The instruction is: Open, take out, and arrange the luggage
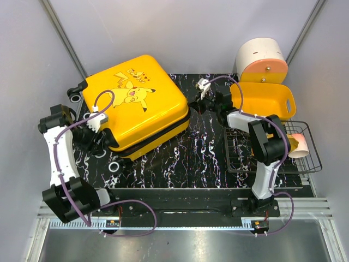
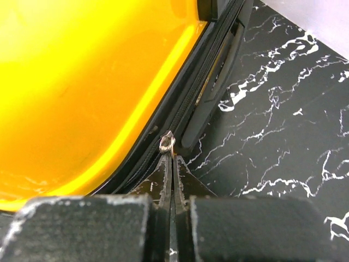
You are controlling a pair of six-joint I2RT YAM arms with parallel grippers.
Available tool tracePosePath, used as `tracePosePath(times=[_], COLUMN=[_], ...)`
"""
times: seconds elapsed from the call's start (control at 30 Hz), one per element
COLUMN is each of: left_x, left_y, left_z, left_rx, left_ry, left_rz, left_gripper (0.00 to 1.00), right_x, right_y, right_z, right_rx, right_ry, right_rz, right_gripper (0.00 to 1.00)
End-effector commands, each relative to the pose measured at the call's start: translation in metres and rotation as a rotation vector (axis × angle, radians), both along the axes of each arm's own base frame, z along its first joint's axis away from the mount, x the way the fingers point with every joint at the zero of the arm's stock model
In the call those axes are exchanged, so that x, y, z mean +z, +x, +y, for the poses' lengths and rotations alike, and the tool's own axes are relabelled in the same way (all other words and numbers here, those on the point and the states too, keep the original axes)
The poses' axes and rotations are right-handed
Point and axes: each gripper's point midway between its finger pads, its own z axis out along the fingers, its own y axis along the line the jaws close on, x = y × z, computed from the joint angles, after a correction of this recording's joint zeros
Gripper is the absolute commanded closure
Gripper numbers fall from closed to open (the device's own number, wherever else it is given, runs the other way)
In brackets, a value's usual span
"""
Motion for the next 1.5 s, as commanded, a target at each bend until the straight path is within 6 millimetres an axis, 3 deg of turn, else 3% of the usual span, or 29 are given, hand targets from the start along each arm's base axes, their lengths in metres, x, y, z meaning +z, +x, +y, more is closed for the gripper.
tracePosePath(times=[0.0,0.07,0.17,0.2,0.23,0.27,0.33,0.47,0.6,0.7,0.87,0.93,0.97,1.0,1.07,1.1,1.23,1.37,1.4,1.47], left_x=[0.010,0.019,0.049,0.061,0.081,0.096,0.126,0.148,0.119,0.094,0.073,0.062,0.058,0.052,0.043,0.035,0.026,0.055,0.077,0.099], left_y=[0.048,0.049,0.047,0.048,0.053,0.058,0.071,0.088,0.107,0.114,0.124,0.129,0.131,0.134,0.143,0.150,0.178,0.200,0.201,0.198], left_z=[0.039,0.028,-0.001,-0.007,-0.008,-0.013,-0.007,0.001,0.027,0.027,0.003,-0.020,-0.028,-0.045,-0.056,-0.069,-0.081,-0.069,-0.067,-0.057], left_rx=[0.087,0.060,0.038,0.043,0.102,0.125,0.257,0.392,0.582,0.630,0.567,0.495,0.472,0.424,0.387,0.348,0.289,0.296,0.294,0.336], left_ry=[0.091,0.028,-0.136,-0.173,-0.208,-0.263,-0.324,-0.438,-0.440,-0.504,-0.566,-0.548,-0.545,-0.544,-0.518,-0.507,-0.442,-0.377,-0.358,-0.319], left_rz=[-0.134,-0.145,-0.179,-0.201,-0.243,-0.283,-0.348,-0.376,-0.290,-0.197,-0.113,-0.077,-0.063,-0.033,-0.020,0.006,0.007,-0.093,-0.159,-0.229], left_gripper=[1.00,0.99,0.66,0.52,0.15,0.01,0.01,0.01,0.01,0.01,0.05,0.08,0.09,0.12,0.18,0.20,0.25,0.15,0.12,0.06], right_x=[0.046,0.049,0.043,0.044,0.044,0.039,0.038,0.029,0.026,0.018,0.005,0.013,0.005,0.015,0.007,0.014,0.016,0.018,0.015,0.021], right_y=[0.011,0.009,0.002,-0.001,-0.003,-0.008,-0.014,-0.032,-0.054,-0.074,-0.123,-0.139,-0.154,-0.161,-0.176,-0.178,-0.194,-0.190,-0.187,-0.180], right_z=[0.023,0.030,0.036,0.037,0.036,0.038,0.039,0.044,0.050,0.054,0.066,0.068,0.069,0.068,0.065,0.062,0.062,0.069,0.071,0.077], right_rx=[0.133,0.173,0.202,0.207,0.207,0.211,0.218,0.239,0.269,0.294,0.350,0.356,0.365,0.366,0.351,0.330,0.300,0.247,0.223,0.206], right_ry=[0.147,0.165,0.174,0.178,0.178,0.175,0.176,0.167,0.164,0.156,0.152,0.155,0.141,0.144,0.131,0.131,0.099,0.083,0.072,0.073], right_rz=[-0.080,-0.062,-0.003,0.003,0.008,0.024,0.045,0.097,0.124,0.153,0.238,0.235,0.260,0.248,0.288,0.270,0.259,0.258,0.258,0.243], right_gripper=[1.00,1.00,1.00,1.00,1.00,1.00,1.00,1.00,1.00,1.00,1.00,1.00,1.00,1.00,1.00,1.00,1.00,1.00,1.00,1.00])
